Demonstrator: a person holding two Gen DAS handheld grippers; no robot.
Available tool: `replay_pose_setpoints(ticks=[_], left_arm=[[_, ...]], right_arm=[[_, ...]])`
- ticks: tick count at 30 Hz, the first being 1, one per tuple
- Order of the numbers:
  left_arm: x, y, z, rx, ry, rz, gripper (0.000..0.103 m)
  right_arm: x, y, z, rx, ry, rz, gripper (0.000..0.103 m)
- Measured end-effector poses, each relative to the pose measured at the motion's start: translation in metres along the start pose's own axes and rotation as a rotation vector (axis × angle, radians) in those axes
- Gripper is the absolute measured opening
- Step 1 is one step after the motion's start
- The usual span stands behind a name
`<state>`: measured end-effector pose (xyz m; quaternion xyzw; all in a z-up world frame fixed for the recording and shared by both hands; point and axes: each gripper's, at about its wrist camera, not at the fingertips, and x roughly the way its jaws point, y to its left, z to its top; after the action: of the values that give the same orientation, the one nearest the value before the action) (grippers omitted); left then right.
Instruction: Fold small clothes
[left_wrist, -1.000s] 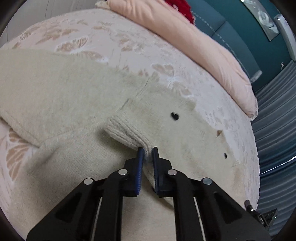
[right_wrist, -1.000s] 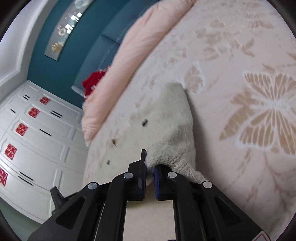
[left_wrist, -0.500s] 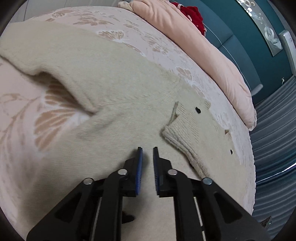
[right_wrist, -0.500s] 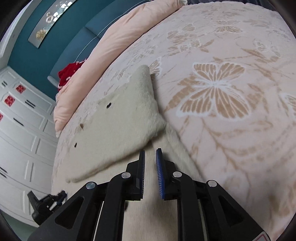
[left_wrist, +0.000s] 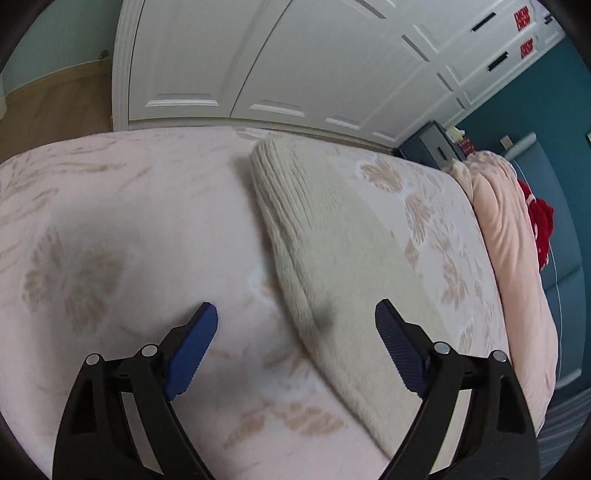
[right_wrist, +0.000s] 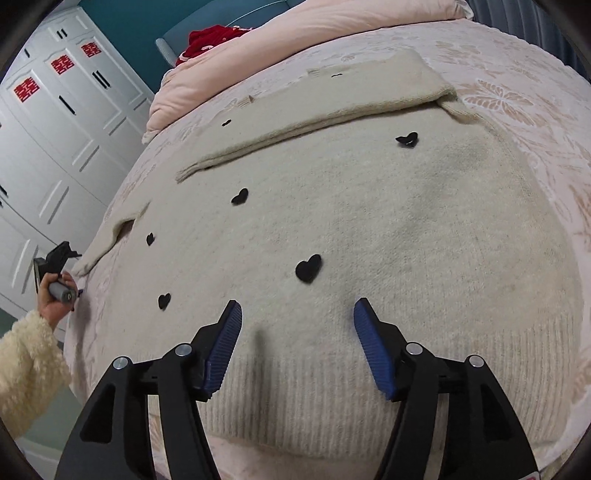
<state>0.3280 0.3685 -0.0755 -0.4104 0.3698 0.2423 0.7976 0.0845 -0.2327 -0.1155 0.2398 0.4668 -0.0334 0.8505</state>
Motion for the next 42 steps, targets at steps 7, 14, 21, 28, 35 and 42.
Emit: replay_pose_setpoints(ticks=[7, 14, 21, 28, 35, 42], left_arm=[[0.006, -0.048, 0.016, 0.141, 0.047, -0.058, 0.011], [-0.095, -0.175, -0.082, 0.484, 0.022, -0.376, 0.011], [-0.141, -0.267, -0.294, 0.849, 0.230, -0.561, 0.021], [-0.127, -0.190, -0.393, 0.878, 0.362, -0.449, 0.079], [-0.106, -0.083, -0.338, 0.627, 0.426, -0.396, 0.082], [-0.108, -0.070, -0.331, 0.697, 0.397, -0.433, 0.082]], right_arm=[[0.002, 0.005, -0.001, 0.048, 0.024, -0.028, 0.069], [-0.001, 0.002, 0.001, 0.082, 0.005, -0.005, 0.069], [-0.028, -0.019, 0.006, 0.098, -0.051, 0.011, 0.069], [-0.051, -0.042, 0.037, 0.052, -0.124, -0.032, 0.072], [0.006, -0.017, 0.119, 0.036, -0.071, 0.080, 0.078], [0.086, -0.006, 0.185, 0.196, -0.037, 0.111, 0.076]])
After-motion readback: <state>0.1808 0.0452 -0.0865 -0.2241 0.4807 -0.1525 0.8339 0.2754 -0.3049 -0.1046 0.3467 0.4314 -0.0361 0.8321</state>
